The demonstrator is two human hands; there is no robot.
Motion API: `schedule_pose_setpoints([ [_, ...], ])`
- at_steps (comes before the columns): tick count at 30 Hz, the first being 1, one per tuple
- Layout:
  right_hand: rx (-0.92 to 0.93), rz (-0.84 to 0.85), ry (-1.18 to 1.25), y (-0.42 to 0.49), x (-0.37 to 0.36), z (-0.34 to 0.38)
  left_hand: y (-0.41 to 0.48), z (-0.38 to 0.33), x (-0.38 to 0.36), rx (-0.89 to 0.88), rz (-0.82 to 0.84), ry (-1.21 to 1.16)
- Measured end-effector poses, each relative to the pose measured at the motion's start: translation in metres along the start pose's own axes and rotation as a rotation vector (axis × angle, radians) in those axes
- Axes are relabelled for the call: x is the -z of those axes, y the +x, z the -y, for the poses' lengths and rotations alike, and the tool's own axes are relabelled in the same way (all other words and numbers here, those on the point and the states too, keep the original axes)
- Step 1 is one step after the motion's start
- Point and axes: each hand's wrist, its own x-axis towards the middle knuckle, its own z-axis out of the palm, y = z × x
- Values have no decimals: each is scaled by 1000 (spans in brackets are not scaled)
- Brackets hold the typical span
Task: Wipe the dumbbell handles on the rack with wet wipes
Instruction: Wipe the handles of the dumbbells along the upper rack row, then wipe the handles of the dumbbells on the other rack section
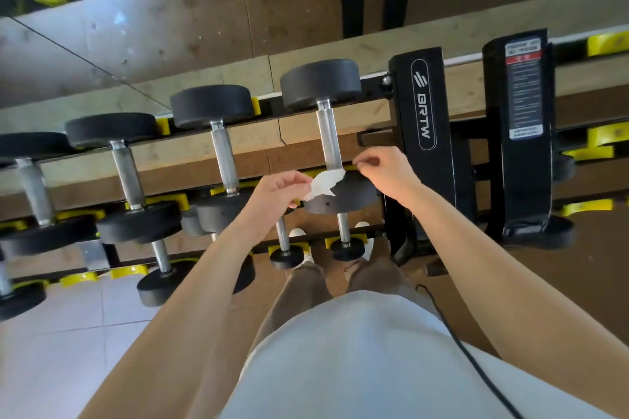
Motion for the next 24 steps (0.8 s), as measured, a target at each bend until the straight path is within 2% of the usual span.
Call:
schedule_pose_setpoints([
  [5,78,-214,248,-45,-10,4,-35,25,5,46,-40,-442],
  [8,115,-92,438,-80,-27,19,-40,46,-4,156,-65,-613],
  [10,108,46,383,-97,-52,19,-41,64,-8,254,-73,-660],
  [12,80,98,258,-104,-84,12,-36,88,-11,258,-2,-643],
  [15,-43,43,275,-109,-140,-10,-29,124,-17,242,112,-568],
  [20,-325,-112,682,-106,-223,-56,-4,202,-29,287,108,-451],
  [24,-418,-166,872,-91,-266,-91,21,251,-44,291,28,-269],
])
